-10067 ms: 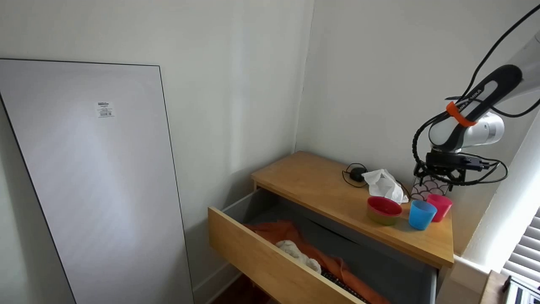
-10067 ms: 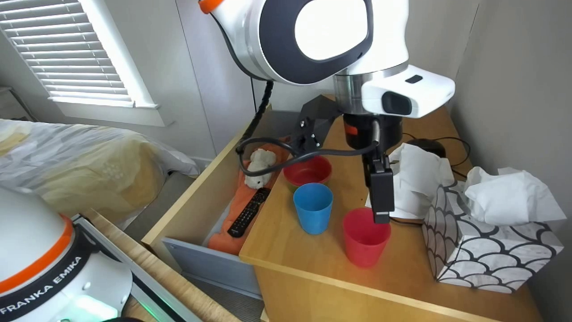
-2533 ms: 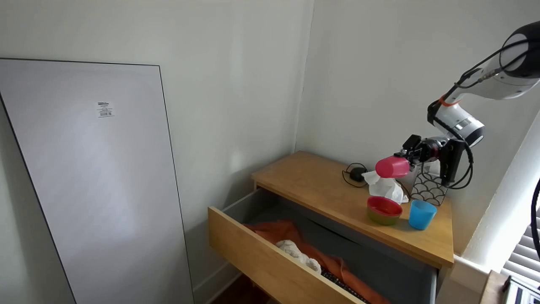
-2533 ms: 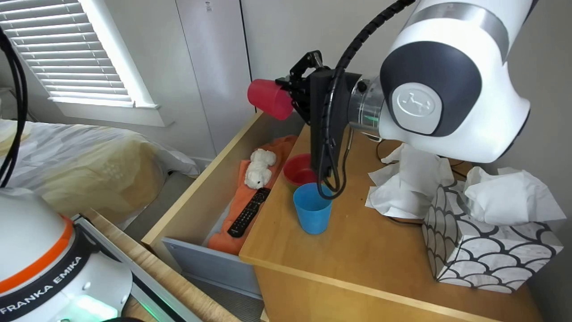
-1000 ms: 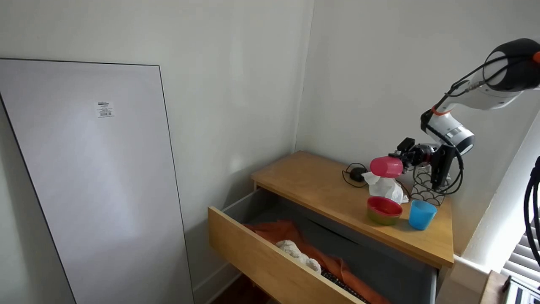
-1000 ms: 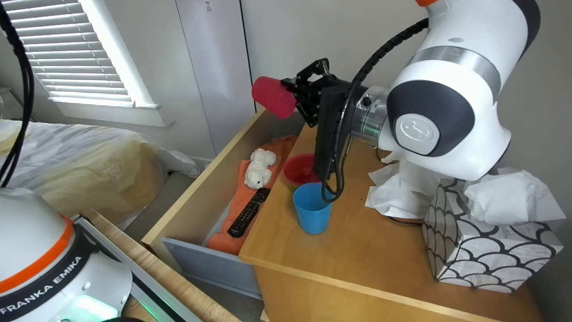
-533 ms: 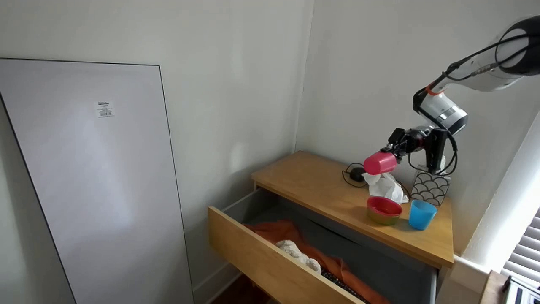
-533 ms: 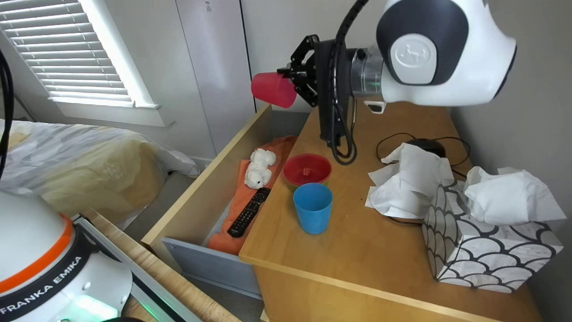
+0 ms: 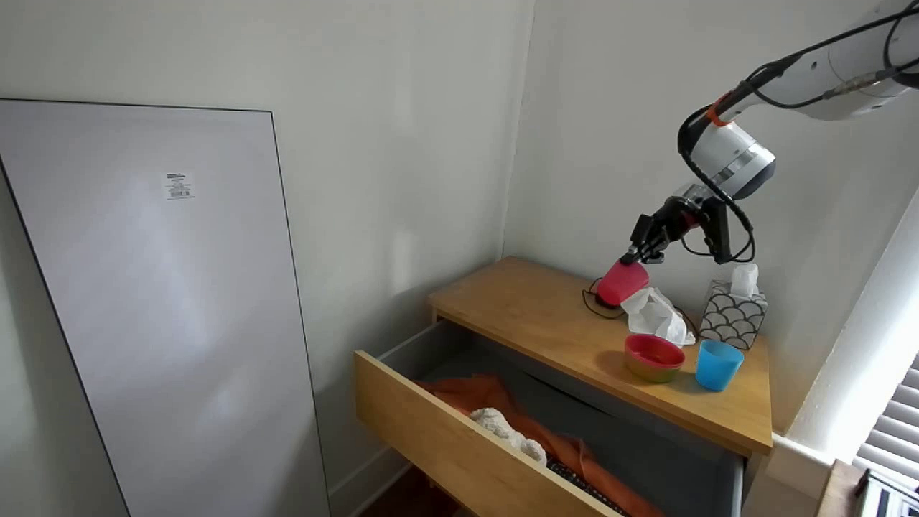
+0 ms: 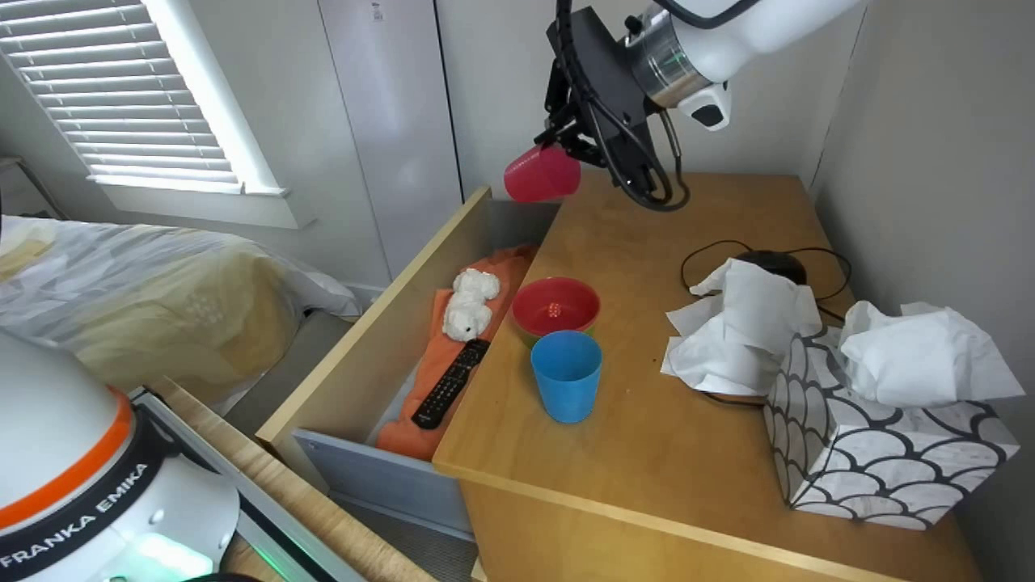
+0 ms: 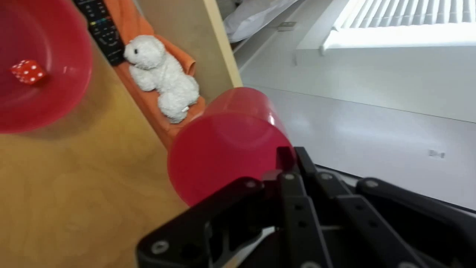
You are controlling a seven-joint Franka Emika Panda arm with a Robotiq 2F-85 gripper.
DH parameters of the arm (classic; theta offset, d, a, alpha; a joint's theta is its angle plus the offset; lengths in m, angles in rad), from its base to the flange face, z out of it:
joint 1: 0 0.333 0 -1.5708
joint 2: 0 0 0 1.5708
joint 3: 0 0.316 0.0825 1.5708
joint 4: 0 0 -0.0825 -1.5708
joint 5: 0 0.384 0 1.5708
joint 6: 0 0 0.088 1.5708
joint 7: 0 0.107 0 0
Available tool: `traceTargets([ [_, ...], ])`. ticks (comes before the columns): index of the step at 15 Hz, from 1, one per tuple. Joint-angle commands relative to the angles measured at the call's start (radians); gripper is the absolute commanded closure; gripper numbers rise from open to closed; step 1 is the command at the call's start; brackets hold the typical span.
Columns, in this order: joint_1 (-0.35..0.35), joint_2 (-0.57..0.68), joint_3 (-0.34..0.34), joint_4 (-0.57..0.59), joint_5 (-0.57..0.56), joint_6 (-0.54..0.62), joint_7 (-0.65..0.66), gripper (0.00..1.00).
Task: Put the contents of the pink cup in the pink bowl
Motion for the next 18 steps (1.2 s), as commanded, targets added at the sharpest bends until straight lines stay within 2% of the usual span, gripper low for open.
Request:
traceTargets([
  [1,0.052,-0.062,0.032,-0.068,-0.113,0.214,0.068,0.99],
  [7,0.114,-0.066,0.101,-0.128,-0.323,0.594,0.193,0.99],
  [12,0.145,-0.046,0.131,-0.184,-0.607,0.848,0.400,0.99],
  [15,0.181,-0.023,0.110,-0.208,-0.839,0.932,0.580,0.99],
  [18,0.232,0.011,0.056,-0.206,-1.085,0.943,0.773,0.99],
])
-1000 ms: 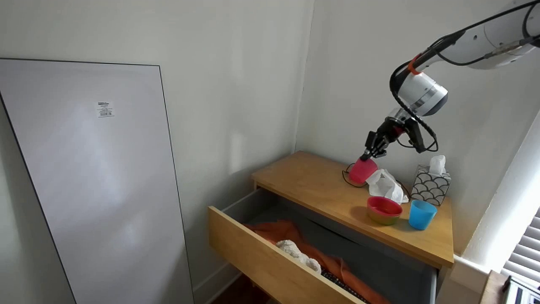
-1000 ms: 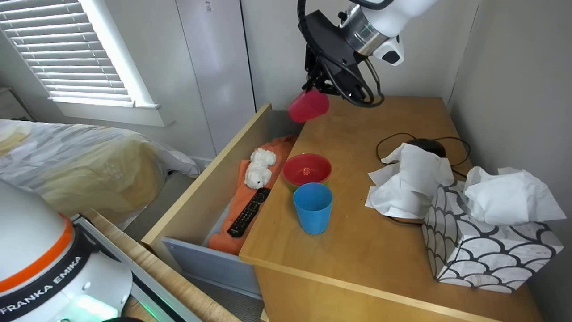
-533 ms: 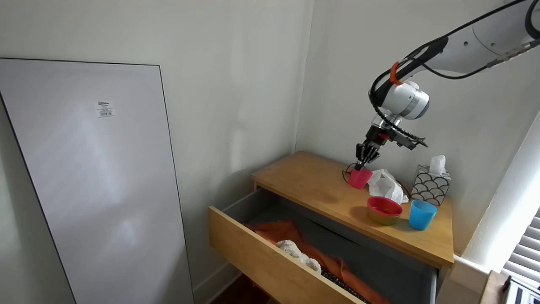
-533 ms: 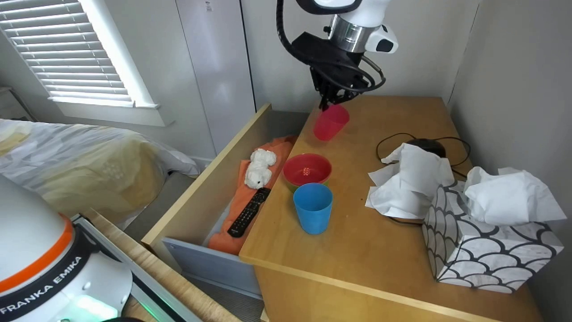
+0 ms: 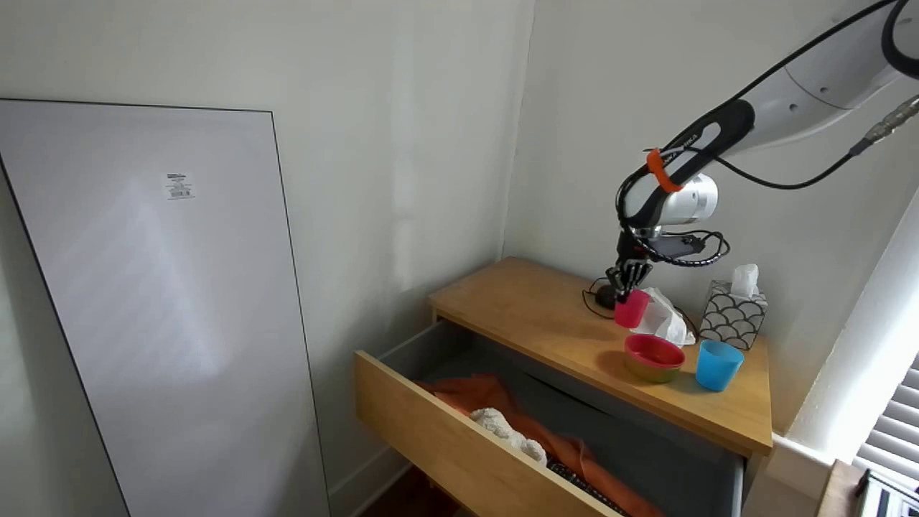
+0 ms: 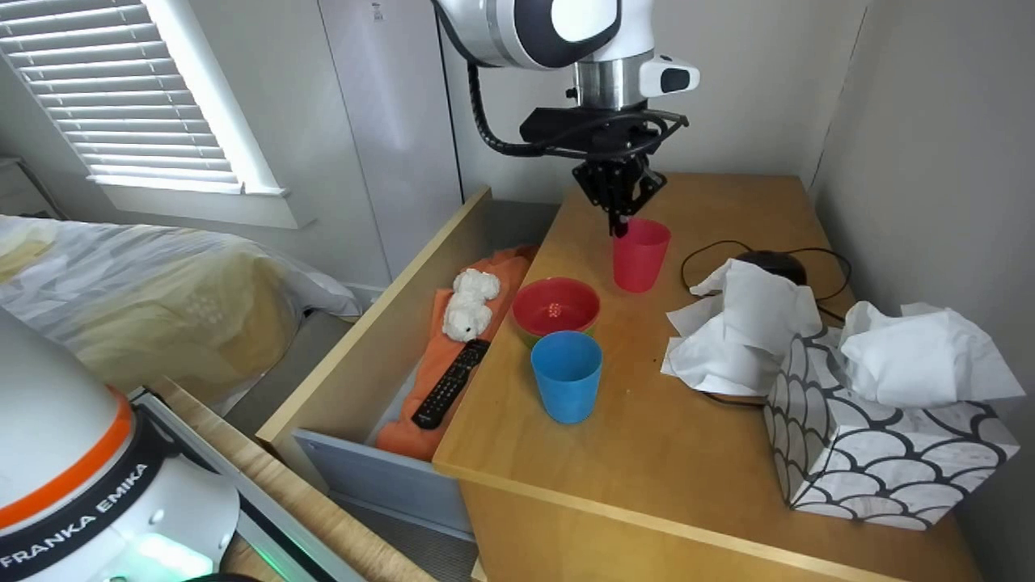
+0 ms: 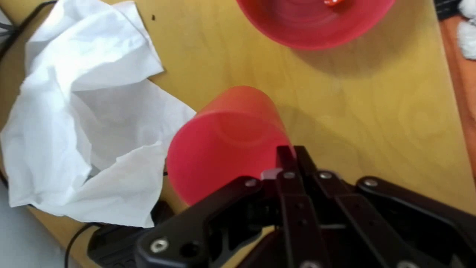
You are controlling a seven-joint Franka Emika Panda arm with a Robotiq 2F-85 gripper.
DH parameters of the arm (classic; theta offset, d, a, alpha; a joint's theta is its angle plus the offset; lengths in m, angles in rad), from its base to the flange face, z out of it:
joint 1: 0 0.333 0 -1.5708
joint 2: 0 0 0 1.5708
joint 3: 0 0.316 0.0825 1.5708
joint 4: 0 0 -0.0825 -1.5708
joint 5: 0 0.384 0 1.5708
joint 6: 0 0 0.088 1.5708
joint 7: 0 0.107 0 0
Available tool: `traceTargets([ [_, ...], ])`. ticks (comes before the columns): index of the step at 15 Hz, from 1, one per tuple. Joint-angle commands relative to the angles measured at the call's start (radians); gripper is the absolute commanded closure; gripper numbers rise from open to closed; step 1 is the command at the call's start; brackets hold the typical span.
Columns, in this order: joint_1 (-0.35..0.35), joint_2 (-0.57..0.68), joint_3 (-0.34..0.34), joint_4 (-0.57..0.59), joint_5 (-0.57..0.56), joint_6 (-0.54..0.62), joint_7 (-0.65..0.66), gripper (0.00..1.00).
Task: Put the contents of the pink cup in the pink bowl
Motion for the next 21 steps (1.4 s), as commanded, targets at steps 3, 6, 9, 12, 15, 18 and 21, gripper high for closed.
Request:
traceTargets([
  [3,0.070,0.042,-0.062,-0.004,-0.341,-0.007,0.272,0.99],
  [6,0.063,0.048,-0.038,-0.009,-0.351,-0.002,0.282,0.99],
  [9,0.054,0.048,-0.011,-0.013,-0.321,0.011,0.257,0.99],
  [12,0.033,0.043,0.026,-0.018,-0.267,0.036,0.210,0.99],
  [15,0.003,0.041,0.065,-0.023,-0.182,0.063,0.143,0.78],
  [18,-0.032,0.039,0.102,-0.030,-0.080,0.092,0.045,0.79],
  [21,-0.063,0.016,0.129,-0.045,0.001,0.098,-0.036,0.48],
])
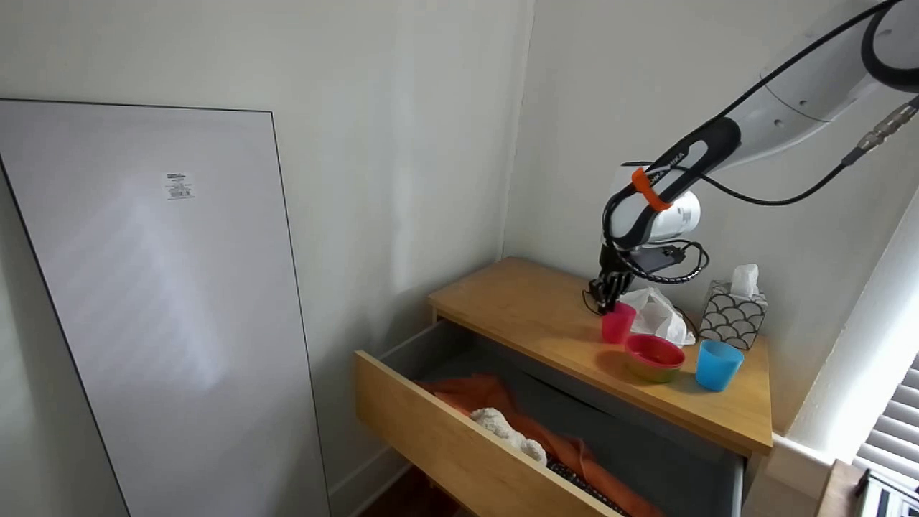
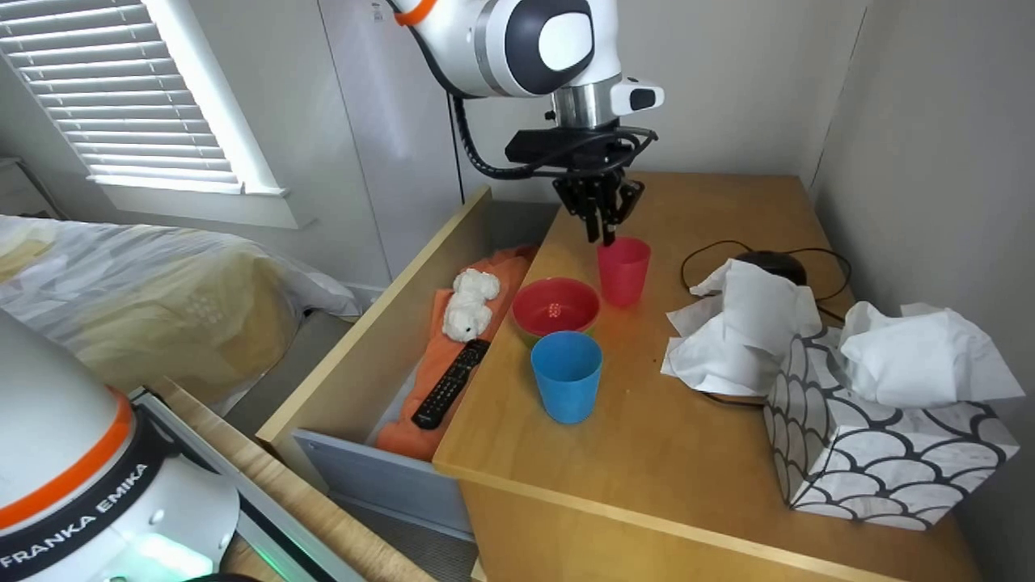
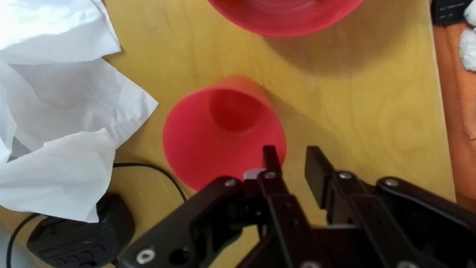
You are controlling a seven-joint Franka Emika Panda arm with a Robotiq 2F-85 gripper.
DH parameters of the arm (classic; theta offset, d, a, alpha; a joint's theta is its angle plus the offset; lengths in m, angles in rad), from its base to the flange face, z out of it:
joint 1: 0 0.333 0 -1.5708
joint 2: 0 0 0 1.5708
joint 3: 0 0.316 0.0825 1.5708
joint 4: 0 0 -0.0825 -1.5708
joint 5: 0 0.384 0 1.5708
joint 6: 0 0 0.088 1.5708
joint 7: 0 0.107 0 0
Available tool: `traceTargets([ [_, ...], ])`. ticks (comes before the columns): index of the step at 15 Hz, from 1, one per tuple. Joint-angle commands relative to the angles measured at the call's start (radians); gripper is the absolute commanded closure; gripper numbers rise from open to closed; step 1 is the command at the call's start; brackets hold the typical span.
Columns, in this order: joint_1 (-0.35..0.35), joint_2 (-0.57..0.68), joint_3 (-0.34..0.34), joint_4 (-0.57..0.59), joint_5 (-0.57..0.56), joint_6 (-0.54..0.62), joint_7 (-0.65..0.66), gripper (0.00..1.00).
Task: Put the contents of the pink cup in the pink bowl
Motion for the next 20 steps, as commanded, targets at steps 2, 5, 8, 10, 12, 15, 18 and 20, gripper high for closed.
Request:
traceTargets([
  [2,-0.055,-0.079,0.053,-0.068,0.125,0.000,-0.117,0.33],
  [5,-0.043,-0.176,0.040,-0.150,0.148,-0.016,-0.096,0.11],
  [8,-0.020,-0.310,0.016,-0.275,0.115,-0.035,-0.044,0.00],
  [10,-0.012,-0.404,0.004,-0.364,0.069,-0.006,-0.036,0.00],
  [12,-0.015,-0.495,-0.003,-0.435,0.035,-0.021,-0.030,0.00],
  [15,-0.028,-0.622,-0.013,-0.511,-0.028,-0.050,-0.040,0.00],
  [18,-0.038,-0.726,-0.035,-0.560,-0.070,-0.107,-0.091,0.00],
  [20,-0.022,-0.657,-0.036,-0.511,-0.052,-0.085,-0.066,0.00],
])
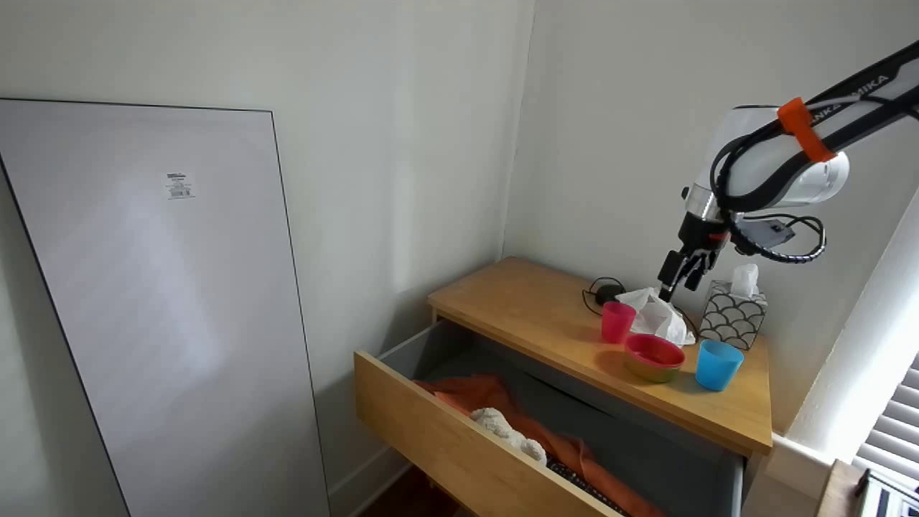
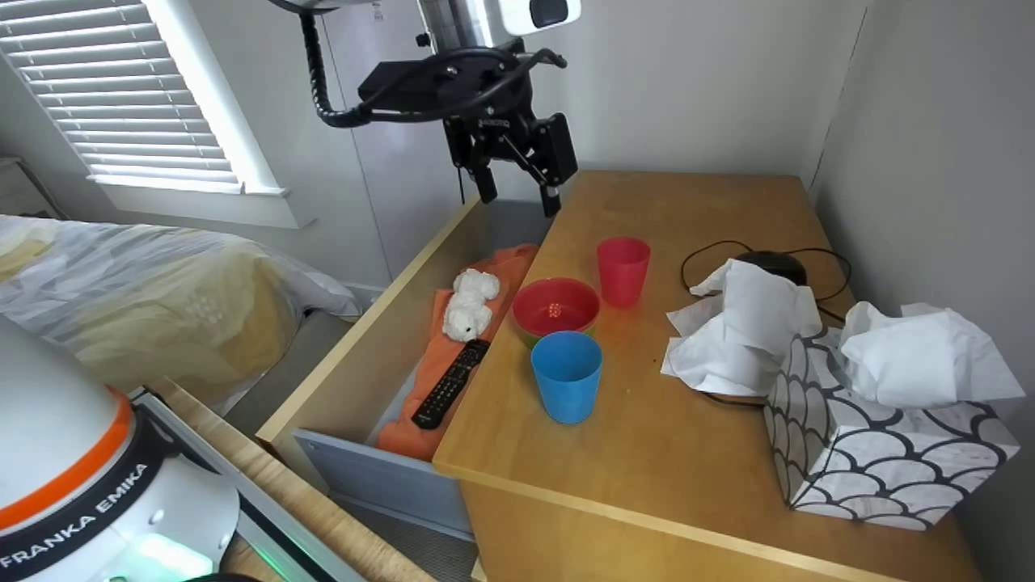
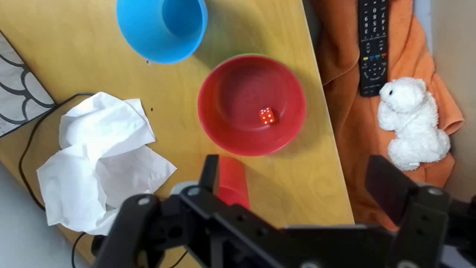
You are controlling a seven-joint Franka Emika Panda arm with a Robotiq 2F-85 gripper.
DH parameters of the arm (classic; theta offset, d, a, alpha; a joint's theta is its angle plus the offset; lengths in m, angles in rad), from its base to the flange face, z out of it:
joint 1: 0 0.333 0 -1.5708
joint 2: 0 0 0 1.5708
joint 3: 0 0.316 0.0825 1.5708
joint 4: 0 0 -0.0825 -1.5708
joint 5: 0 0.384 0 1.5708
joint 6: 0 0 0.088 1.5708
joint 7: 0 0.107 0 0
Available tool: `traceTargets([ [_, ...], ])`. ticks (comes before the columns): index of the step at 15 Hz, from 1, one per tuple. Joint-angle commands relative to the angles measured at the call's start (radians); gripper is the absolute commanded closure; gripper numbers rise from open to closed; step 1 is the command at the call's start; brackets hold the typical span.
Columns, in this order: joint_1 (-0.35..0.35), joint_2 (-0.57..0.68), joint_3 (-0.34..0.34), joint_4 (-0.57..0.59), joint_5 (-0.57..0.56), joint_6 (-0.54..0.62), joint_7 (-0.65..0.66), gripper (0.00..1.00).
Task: Put the contents of the pink cup in the pink bowl
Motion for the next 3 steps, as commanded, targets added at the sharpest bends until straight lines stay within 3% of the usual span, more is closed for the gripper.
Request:
traceTargets([
  [1,0.012,-0.024,-0.016,-0.009,-0.011,-0.011,0.002,0.00],
  [3,0.012,-0.045,-0.018,-0.022,-0.014,-0.012,-0.001,0.00],
])
